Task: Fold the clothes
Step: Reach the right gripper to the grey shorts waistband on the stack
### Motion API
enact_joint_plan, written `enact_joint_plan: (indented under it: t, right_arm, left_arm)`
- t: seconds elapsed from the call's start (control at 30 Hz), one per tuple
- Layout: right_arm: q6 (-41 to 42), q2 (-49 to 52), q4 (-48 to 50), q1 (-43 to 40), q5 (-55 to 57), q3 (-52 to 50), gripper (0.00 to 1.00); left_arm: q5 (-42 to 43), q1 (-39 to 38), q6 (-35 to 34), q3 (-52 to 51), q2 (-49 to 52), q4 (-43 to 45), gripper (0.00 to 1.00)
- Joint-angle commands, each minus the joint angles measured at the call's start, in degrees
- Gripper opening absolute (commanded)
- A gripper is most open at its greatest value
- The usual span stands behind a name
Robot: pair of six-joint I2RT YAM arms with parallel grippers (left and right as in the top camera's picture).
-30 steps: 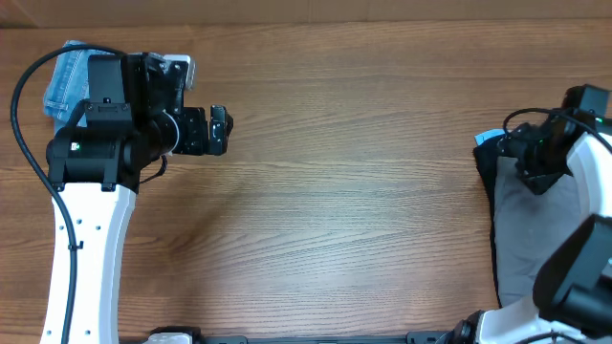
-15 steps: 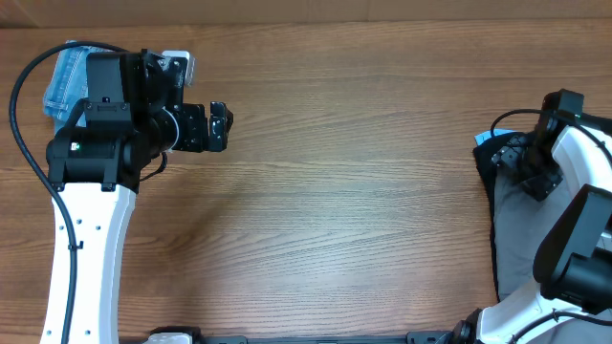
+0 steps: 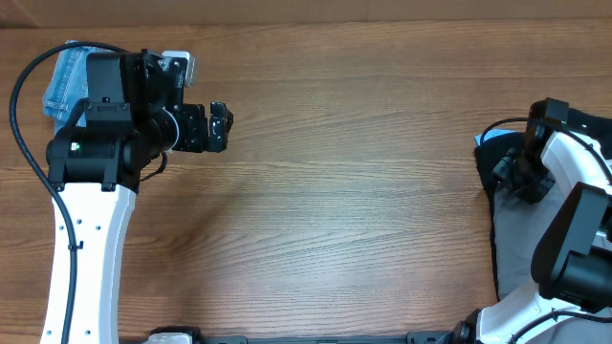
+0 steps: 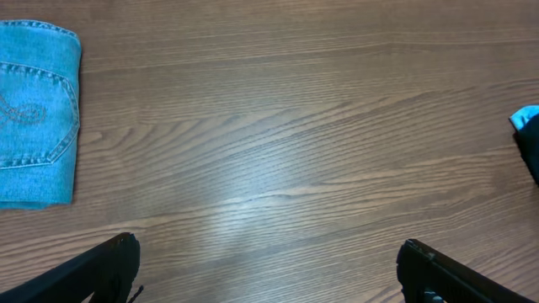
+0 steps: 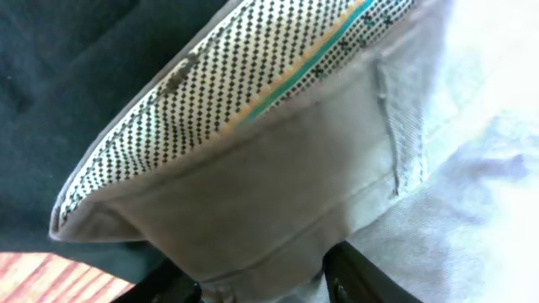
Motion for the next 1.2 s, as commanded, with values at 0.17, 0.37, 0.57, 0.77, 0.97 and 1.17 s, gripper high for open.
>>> enact_joint_plan:
  t: [0.17,0.37,0.57,0.77,0.97,1.17]
  right_arm:
    - [0.4,0.5,-5.1,0.1,0.5,6.1,0.13]
    - [0.4,0.5,-8.8,0.1,-0.2,10.6,0.04]
    - [-1.5,0.5,-10.8,0.2,-6.7,12.5,0.58]
    - [-7.7,0.5,-12.5,2.9,-11.5,12.2,0.68]
    - [-4.5,0.9,-11.8,6.2,-2.4,10.4,0.59]
    - [-1.2,3.7,-10.6,7.4,6.4,8.4,0.53]
  left_arm:
    - [0.7,-0.4,-1.0,1.1,0.0,0.0,1.00]
    - [0.7,-0.4,-1.0,1.1,0.0,-0.4,1.00]
    - [0.7,-0.4,-1.0,1.1,0.0,-0.9,1.00]
    - [0.7,-0.4,-1.0,1.1,0.0,-1.0,1.00]
    - [0.7,-0.4,-1.0,1.1,0.0,-1.1,1.00]
    - [0.7,-0.4,-1.0,1.1,0.0,-1.0,1.00]
